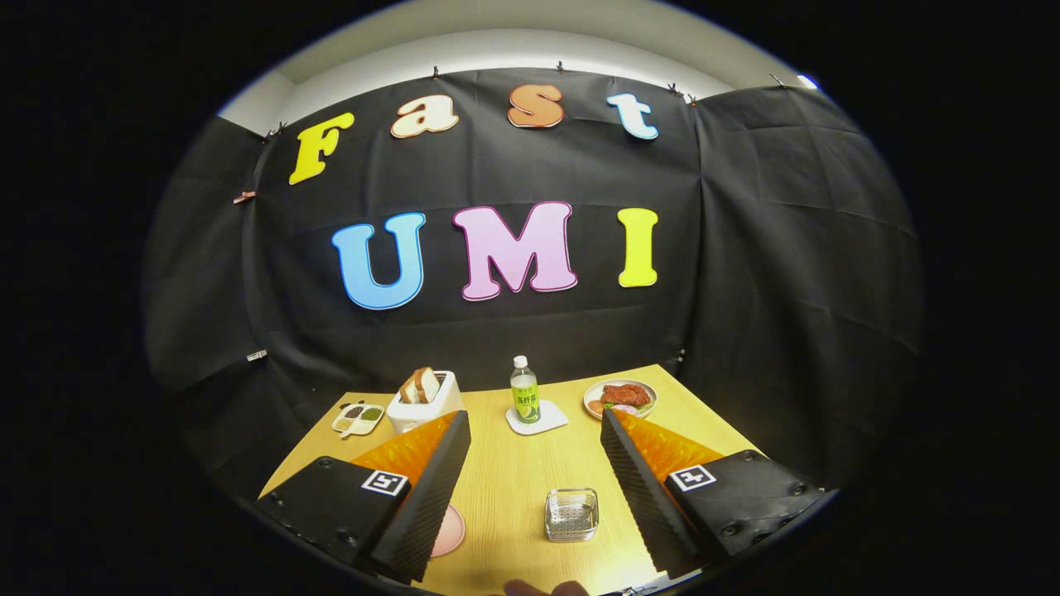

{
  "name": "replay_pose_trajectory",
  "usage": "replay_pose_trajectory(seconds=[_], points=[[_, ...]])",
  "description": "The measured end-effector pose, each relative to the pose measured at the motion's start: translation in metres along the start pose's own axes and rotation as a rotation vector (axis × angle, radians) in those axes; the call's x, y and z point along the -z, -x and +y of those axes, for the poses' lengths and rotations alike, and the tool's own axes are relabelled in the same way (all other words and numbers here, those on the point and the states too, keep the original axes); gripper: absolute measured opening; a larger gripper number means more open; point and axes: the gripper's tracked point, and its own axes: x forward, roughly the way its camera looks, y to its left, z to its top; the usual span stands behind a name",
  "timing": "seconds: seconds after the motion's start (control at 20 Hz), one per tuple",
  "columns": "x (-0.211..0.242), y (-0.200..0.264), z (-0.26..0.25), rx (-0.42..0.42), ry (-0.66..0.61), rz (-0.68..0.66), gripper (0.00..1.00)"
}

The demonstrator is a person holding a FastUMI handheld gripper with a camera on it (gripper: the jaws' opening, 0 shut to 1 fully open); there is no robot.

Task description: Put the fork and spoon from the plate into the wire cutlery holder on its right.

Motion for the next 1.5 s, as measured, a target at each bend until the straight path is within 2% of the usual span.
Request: replay_pose_trajectory(seconds=[0.3, 0.55, 0.9, 1.2, 1.4, 1.5], points=[[0.017, -0.014, 0.019, -0.051, 0.014, 0.039, 0.98], [0.047, -0.030, 0.053, -0.117, 0.025, 0.143, 0.98], [0.142, -0.047, 0.100, -0.203, 0.085, 0.431, 0.99], [0.211, -0.043, 0.129, -0.258, 0.155, 0.615, 0.99], [0.260, -0.028, 0.154, -0.345, 0.222, 0.768, 0.99], [0.277, -0.029, 0.161, -0.350, 0.243, 0.796, 0.99]])
